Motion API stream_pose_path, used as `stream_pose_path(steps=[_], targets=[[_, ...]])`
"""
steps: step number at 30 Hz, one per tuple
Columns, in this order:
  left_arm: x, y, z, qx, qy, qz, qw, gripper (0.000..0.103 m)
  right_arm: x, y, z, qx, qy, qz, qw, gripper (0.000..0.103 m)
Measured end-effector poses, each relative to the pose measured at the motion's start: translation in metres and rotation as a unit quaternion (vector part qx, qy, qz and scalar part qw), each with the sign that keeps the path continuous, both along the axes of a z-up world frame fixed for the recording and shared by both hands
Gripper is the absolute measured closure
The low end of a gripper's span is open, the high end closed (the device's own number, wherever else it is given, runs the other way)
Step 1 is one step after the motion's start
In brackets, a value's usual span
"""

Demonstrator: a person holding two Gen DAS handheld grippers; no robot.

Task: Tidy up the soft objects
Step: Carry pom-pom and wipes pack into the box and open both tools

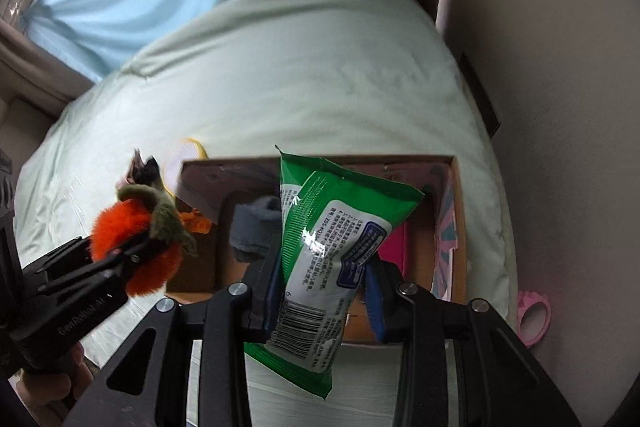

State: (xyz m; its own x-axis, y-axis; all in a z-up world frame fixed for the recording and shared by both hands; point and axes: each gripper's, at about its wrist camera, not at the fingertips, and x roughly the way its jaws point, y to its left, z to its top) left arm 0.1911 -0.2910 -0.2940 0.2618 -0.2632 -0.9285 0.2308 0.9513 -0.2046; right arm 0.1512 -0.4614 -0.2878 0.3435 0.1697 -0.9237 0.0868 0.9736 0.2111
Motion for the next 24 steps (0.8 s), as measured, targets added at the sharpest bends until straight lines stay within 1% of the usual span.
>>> stream_pose_path(steps=[2,5,11,13,14,16,17,18,19,20,21,24], targets=[[0.002,-0.005,-0.018,0.007,0.019,-0.006,0.9998,0.068,0.006,-0.004,-0.014,0.001,0.02,0.004,1.0,0.071],[0.004,-0.01,-0.037,0.017,0.038,-0.013,0.9991,0.068,0.012,-0.01,-0.032,0.002,0.039,0.003,0.999,0.071],[0.008,-0.008,-0.056,0.028,0.062,-0.026,0.9973,0.068,0.021,-0.015,-0.053,0.006,0.062,0.002,0.998,0.071],[0.009,-0.01,-0.057,0.034,0.06,-0.033,0.9971,0.068,0.023,-0.015,-0.056,0.005,0.069,0.002,0.998,0.071],[0.009,-0.01,-0.056,0.036,0.053,-0.036,0.9973,0.065,0.024,-0.016,-0.058,0.004,0.075,0.003,0.997,0.071],[0.01,-0.012,-0.055,0.04,0.051,-0.039,0.9971,0.04,0.028,-0.016,-0.062,0.005,0.087,-0.001,0.996,0.071],[0.01,-0.014,-0.055,0.041,0.052,-0.041,0.9969,0.012,0.029,-0.018,-0.066,0.004,0.097,-0.006,0.995,0.065],[0.011,-0.014,-0.055,0.048,0.05,-0.043,0.9967,0.0,0.031,-0.02,-0.068,0.0,0.102,-0.013,0.995,0.049],[0.009,-0.015,-0.054,0.057,0.043,-0.045,0.9964,0.0,0.032,-0.022,-0.069,-0.004,0.102,-0.017,0.995,0.039],[0.009,-0.016,-0.053,0.065,0.042,-0.049,0.9958,0.0,0.032,-0.024,-0.069,-0.007,0.098,-0.022,0.995,0.015],[0.008,-0.017,-0.054,0.072,0.044,-0.053,0.9951,0.0,0.031,-0.026,-0.068,-0.008,0.093,-0.025,0.995,0.0],[0.005,-0.015,-0.052,0.07,0.045,-0.057,0.9949,0.0,0.029,-0.031,-0.068,-0.013,0.092,-0.03,0.995,0.0]])
